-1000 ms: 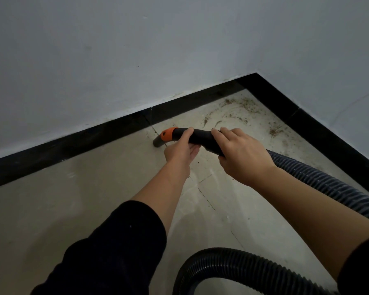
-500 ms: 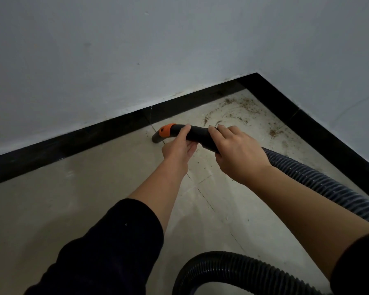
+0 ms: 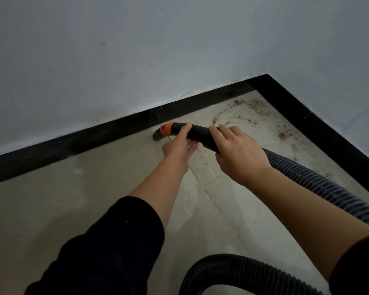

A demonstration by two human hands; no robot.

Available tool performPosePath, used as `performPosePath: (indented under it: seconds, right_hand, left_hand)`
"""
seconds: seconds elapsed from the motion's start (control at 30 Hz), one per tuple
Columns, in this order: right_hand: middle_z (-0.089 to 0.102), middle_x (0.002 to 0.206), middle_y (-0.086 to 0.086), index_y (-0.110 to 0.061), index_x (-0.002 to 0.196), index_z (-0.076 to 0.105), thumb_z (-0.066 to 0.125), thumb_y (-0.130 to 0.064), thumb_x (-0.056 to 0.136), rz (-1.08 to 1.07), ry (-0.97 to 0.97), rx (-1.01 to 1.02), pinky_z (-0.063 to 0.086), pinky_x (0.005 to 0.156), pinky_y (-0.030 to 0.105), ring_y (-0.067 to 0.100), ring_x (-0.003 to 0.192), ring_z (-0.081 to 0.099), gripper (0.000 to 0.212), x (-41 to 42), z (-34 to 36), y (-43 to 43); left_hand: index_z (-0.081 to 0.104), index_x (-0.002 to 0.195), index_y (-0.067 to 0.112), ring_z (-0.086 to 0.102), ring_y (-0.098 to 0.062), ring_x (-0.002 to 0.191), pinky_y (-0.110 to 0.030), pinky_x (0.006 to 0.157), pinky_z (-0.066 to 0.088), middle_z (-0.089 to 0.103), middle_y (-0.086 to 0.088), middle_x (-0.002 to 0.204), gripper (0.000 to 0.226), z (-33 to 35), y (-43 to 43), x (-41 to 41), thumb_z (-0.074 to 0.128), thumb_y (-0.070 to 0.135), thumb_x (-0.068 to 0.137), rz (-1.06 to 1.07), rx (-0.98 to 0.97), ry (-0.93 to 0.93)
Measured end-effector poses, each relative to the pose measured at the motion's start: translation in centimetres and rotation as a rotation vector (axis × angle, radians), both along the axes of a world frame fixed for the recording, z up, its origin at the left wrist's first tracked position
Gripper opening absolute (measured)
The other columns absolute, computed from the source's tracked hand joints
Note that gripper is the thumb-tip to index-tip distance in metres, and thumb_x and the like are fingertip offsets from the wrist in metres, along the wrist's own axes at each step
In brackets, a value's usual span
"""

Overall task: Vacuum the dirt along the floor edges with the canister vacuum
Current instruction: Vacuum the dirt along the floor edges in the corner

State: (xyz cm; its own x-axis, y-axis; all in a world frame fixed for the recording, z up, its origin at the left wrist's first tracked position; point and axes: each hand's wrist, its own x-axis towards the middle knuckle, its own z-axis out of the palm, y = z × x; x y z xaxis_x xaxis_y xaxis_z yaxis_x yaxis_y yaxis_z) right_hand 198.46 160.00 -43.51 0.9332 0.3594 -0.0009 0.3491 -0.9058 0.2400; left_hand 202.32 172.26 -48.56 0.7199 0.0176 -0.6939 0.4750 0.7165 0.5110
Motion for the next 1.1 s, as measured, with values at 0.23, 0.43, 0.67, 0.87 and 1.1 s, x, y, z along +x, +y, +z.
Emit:
performPosePath:
  seconds: [0.23, 0.43, 0.67, 0.87, 1.1]
  right_hand:
    - [0.057, 0.121, 0.009, -0.007, 0.141, 0.04, 0.062, -0.012, 0.085, 0.019, -0.005, 0.024, 0.047, 0.08, 0.033, 0.026, 0.1, 0.054, 0.061, 0.0, 0.1, 0.7]
    - [0.053, 0.126, 0.006, -0.01, 0.144, 0.034, 0.058, -0.014, 0.088, 0.038, 0.008, 0.034, 0.045, 0.085, 0.031, 0.023, 0.105, 0.051, 0.061, -0.7, 0.5, 1.3]
    - [0.052, 0.128, 0.007, -0.011, 0.144, 0.033, 0.057, -0.015, 0.09, 0.058, 0.024, 0.047, 0.045, 0.088, 0.032, 0.023, 0.108, 0.051, 0.059, -1.3, 0.8, 2.3]
    - [0.05, 0.132, 0.008, -0.01, 0.145, 0.03, 0.056, -0.016, 0.09, 0.077, 0.033, 0.046, 0.046, 0.093, 0.035, 0.024, 0.111, 0.049, 0.061, -1.8, 0.9, 3.2]
    - [0.05, 0.132, 0.008, -0.009, 0.145, 0.03, 0.055, -0.016, 0.091, 0.091, 0.023, 0.051, 0.046, 0.093, 0.035, 0.025, 0.111, 0.05, 0.061, -2.0, 0.7, 3.9]
  left_hand:
    - [0.059, 0.096, 0.007, 0.07, -0.014, 0.074, -0.023, 0.073, 0.057, 0.072, -0.012, 0.092, 0.023, 0.1, 1.0, -0.3, 0.074, 0.019, 0.086, 0.023, 0.03, 0.014]
    - [0.058, 0.093, 0.006, 0.071, -0.017, 0.077, -0.027, 0.081, 0.059, 0.072, -0.014, 0.091, 0.024, 0.5, 1.5, -0.9, 0.075, 0.019, 0.084, 0.036, 0.054, 0.047]
    - [0.055, 0.088, 0.008, 0.071, -0.017, 0.073, -0.029, 0.081, 0.06, 0.072, -0.014, 0.088, 0.024, 1.2, 2.4, -1.8, 0.075, 0.019, 0.083, 0.055, 0.085, 0.083]
    - [0.054, 0.088, 0.008, 0.069, -0.016, 0.071, -0.025, 0.075, 0.059, 0.07, -0.013, 0.089, 0.025, 1.7, 3.4, -2.2, 0.075, 0.02, 0.081, 0.077, 0.138, 0.121]
    - [0.054, 0.084, 0.008, 0.067, -0.017, 0.069, -0.023, 0.069, 0.059, 0.069, -0.012, 0.089, 0.024, 1.9, 4.1, -2.1, 0.075, 0.019, 0.081, 0.104, 0.177, 0.131]
